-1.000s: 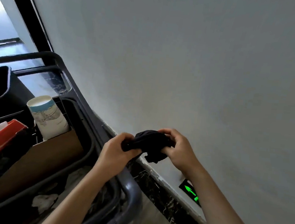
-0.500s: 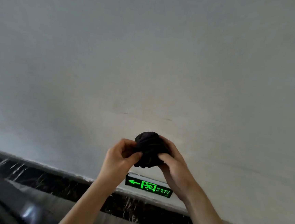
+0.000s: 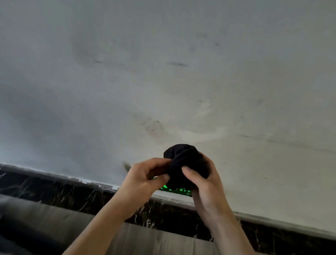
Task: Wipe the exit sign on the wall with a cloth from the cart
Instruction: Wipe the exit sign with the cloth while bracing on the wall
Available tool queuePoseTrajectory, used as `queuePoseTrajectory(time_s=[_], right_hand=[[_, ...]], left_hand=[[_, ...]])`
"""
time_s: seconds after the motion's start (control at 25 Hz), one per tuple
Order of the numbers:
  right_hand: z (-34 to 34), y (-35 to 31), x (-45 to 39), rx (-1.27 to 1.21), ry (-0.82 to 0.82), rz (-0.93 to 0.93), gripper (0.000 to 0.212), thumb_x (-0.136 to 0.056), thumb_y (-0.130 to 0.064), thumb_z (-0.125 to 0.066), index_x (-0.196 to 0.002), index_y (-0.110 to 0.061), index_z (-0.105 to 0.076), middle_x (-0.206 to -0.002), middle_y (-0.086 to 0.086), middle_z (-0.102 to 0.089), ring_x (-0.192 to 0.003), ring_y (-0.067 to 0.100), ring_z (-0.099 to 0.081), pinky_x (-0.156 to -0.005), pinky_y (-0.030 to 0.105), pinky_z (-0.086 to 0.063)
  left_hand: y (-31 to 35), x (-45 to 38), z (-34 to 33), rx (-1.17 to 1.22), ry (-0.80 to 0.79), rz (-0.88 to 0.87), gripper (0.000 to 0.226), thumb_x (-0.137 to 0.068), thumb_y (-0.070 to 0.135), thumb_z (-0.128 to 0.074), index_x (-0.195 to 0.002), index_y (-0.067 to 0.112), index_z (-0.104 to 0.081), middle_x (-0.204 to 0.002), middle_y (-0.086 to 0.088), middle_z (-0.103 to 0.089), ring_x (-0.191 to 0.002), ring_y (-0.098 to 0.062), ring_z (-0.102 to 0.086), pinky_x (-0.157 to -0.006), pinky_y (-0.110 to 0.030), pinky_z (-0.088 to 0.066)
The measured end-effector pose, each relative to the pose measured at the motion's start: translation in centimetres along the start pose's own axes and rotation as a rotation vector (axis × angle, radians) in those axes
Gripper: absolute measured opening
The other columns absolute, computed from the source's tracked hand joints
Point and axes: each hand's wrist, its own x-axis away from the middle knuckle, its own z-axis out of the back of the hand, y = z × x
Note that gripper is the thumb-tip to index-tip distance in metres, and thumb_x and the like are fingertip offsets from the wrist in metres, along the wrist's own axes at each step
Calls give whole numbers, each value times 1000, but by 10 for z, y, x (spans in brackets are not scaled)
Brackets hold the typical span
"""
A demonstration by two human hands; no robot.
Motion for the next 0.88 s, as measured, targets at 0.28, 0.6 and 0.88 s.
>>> queuePoseTrajectory(time_s=[0.28,0.6,0.88], right_hand=[[38,135,-76,-214,86,40,55,-60,-20,-78,-113,-14,-66,-104,6,-78,-100,21,-74,-82,35,-52],[82,235,-96,-410,85,30,60,-68,-6,-70,-126,-12,-58,-123,20,-68,-111,37,-67,-88,53,-54],[47,279,-123,683,382,642,73,-66,1,-83,-108,-50,-51,-110,-22,-60,-104,-6,-55,-86,1,-43]], left_hand=[[-138,-76,28,-595,443,-447,26,-93,12,-59,-116,20,-67,-125,7,-60,-122,-6,-51,-104,-30,-43],[-174,-198,66,-1387,668,-1097,60,-98,31,-45,-152,10,-28,-158,-13,-30,-146,-34,-18,-121,-49,0],[-184,-241,80,-1454,838,-1283,66,-98,43,-40,-153,10,-25,-155,-11,-35,-145,-32,-16,-121,-49,2]])
